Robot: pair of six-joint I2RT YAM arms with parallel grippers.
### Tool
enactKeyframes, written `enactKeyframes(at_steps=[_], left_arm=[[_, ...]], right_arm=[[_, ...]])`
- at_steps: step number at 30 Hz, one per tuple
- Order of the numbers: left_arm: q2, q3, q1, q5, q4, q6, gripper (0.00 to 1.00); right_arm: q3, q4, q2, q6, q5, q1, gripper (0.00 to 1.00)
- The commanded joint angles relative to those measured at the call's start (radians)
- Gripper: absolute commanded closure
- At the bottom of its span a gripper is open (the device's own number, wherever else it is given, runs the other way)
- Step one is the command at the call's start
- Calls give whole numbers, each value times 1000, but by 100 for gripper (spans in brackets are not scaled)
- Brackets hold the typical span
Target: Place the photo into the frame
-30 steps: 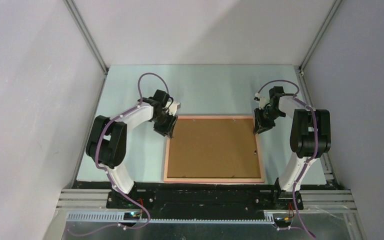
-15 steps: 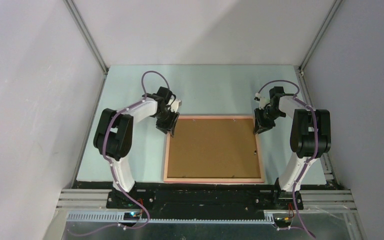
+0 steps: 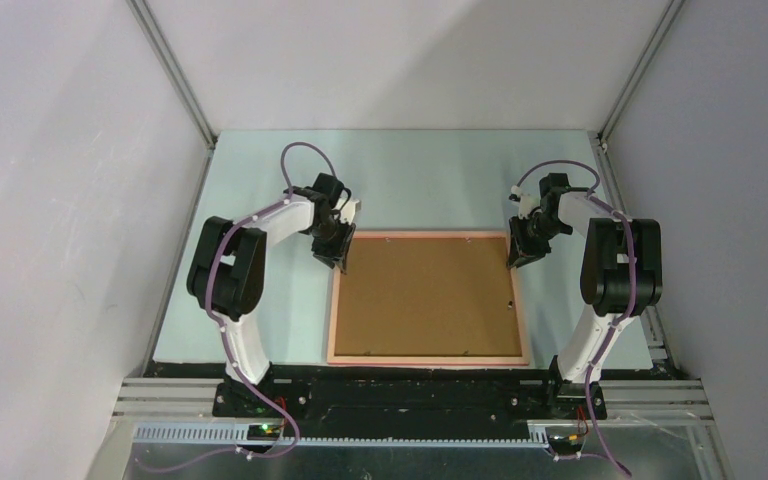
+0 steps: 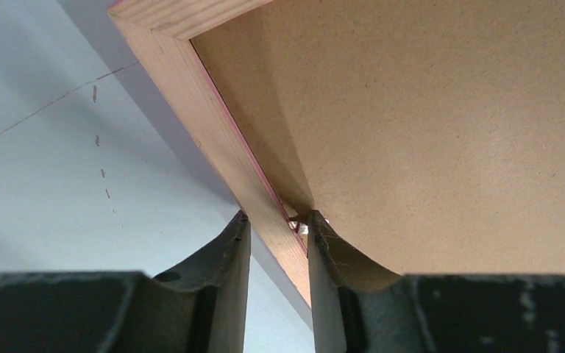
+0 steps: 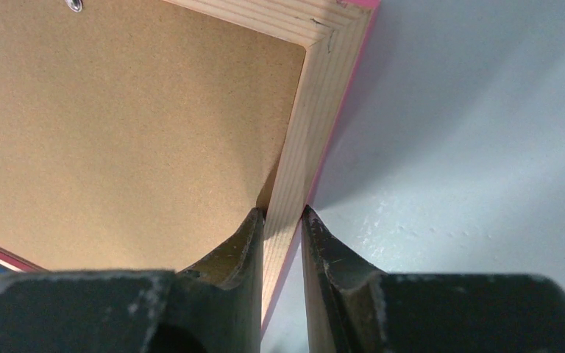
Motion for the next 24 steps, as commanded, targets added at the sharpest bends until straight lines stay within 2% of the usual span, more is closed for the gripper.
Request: enactKeyframes(at_steps=[1,8,15,24], left_arm=[[-4,-25,-13,42,62,1,79],[-29,-48,-13,76,62,13,80],[-54,-53,-12,89,61,19,58],[-94,-76,10,118,61,44,46]], right_arm=[[-20,-23,-6,-29,-21,4,84],[-20,-24,-6,-31,-18,3,85],[-20,-27,-15,-29,-20,2,80],[-19,-40,-52,-34,-40,-20,66]])
